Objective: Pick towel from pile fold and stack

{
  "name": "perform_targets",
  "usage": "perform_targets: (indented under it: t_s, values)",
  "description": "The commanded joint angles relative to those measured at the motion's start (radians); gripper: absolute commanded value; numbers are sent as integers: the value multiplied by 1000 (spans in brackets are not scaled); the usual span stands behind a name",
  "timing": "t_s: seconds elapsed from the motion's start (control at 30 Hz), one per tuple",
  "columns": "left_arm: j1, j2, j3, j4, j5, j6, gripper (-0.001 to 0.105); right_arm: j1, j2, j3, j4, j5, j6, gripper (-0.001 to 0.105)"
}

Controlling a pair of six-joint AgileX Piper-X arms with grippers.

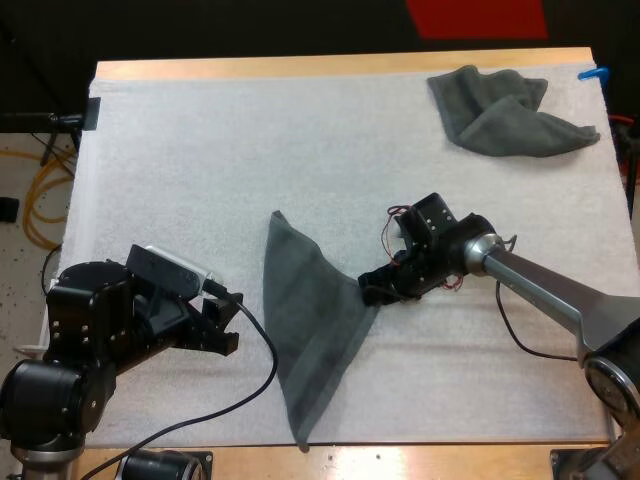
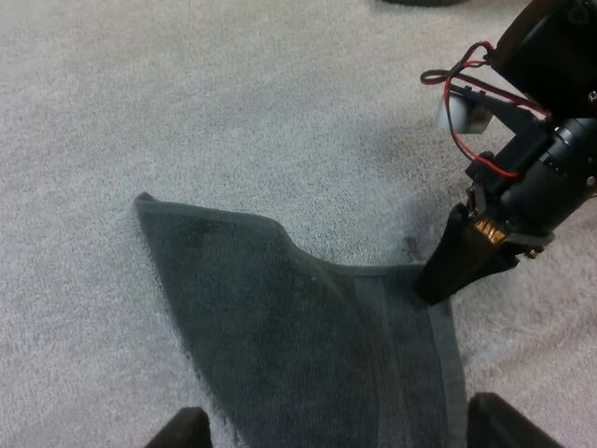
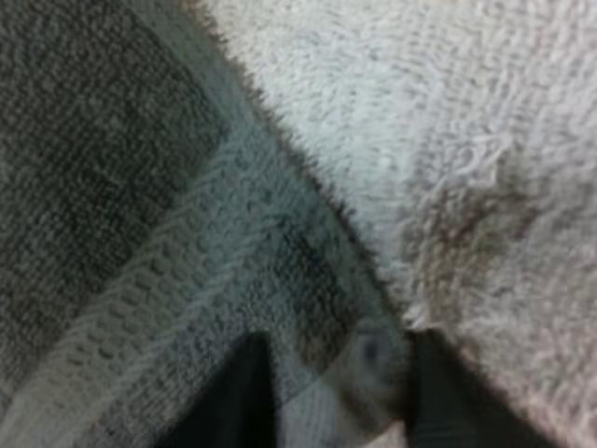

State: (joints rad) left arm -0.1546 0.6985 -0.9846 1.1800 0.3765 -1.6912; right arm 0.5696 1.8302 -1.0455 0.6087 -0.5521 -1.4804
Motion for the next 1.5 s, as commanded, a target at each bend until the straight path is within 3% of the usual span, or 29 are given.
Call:
perform_targets:
  t_s: [0.0, 0.03, 0.27, 0.53, 0.63, 0.8, 0.97, 1.1, 1.27, 1.47]
  values:
    - [-5, 0, -6, 4, 3, -2, 56, 1, 5, 3, -9, 16, -4, 6]
    - [-5, 0, -6, 4, 3, -2, 56, 1, 5, 3, -14, 29, -4, 0]
    - [-5, 6, -6, 4, 3, -2, 56, 1, -16, 3, 21, 66, -49, 0]
    - [-5, 136, -6, -6, 61, 60, 56, 4, -154, 3, 362, 408, -303, 0]
    - [-5, 225, -6, -38, 105, 60, 56, 4, -172, 10, 420, 491, -352, 0]
    - [-5, 392, -28, -101, 208, 60, 56, 4, -173, 13, 406, 537, -356, 0]
    - [-5, 524, -89, -181, 213, 76, 56, 4, -173, 13, 392, 540, -356, 0]
    - [-39, 648, -185, -208, 215, 103, 56, 4, -173, 13, 392, 540, -356, 0]
    - [-120, 776, -300, -208, 170, 115, 56, 4, -173, 13, 394, 540, -356, 0]
    - [-214, 921, -433, -198, -40, 128, 56, 4, -173, 13, 394, 540, -356, 0]
